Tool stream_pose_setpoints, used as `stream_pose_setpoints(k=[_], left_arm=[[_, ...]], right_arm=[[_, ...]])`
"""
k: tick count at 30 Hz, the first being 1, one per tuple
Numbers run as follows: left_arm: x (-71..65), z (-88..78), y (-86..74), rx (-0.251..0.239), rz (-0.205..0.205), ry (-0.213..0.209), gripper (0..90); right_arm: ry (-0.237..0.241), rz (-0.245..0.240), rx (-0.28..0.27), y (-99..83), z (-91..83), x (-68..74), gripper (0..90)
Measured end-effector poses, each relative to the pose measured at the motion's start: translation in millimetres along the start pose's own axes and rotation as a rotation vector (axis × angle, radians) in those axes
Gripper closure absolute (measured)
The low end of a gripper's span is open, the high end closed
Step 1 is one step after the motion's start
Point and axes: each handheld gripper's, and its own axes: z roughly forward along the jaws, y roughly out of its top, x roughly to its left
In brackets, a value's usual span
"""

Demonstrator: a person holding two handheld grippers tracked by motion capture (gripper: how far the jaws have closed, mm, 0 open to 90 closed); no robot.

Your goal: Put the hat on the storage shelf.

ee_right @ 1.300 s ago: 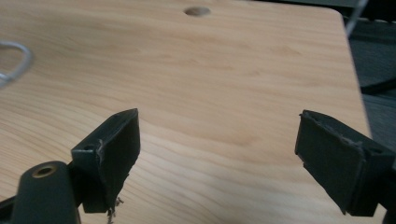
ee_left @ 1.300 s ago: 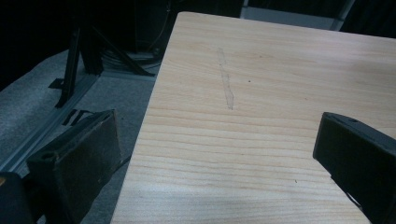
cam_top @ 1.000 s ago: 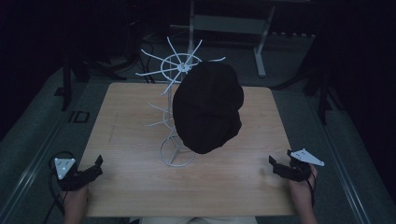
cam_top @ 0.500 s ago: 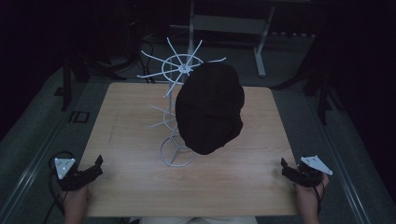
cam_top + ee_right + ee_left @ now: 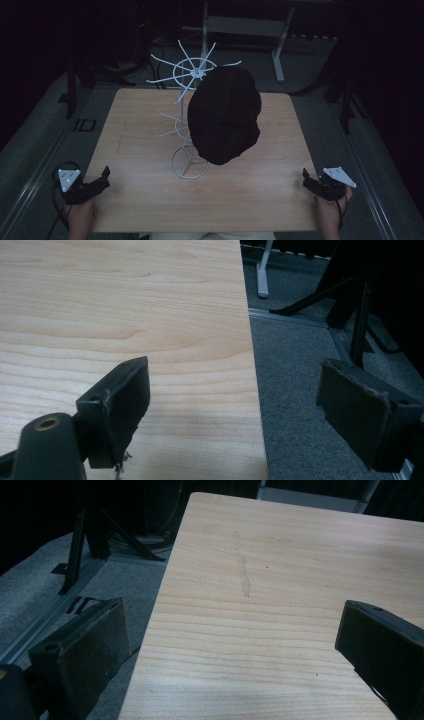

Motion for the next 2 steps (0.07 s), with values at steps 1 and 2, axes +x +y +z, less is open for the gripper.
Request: stream_pose_setpoints(k=[1, 2], left_arm=[[0.1, 0.0, 0.0, 0.000, 0.000, 0.000, 1.5], [0.0, 0.0, 0.0, 0.000, 0.000, -0.001, 1.4]], right_arm=[[0.003, 0.001, 0.003, 0.1, 0.4, -0.4, 14.0], [0.005, 0.005, 0.005, 0.2, 0.5, -0.7, 14.0]])
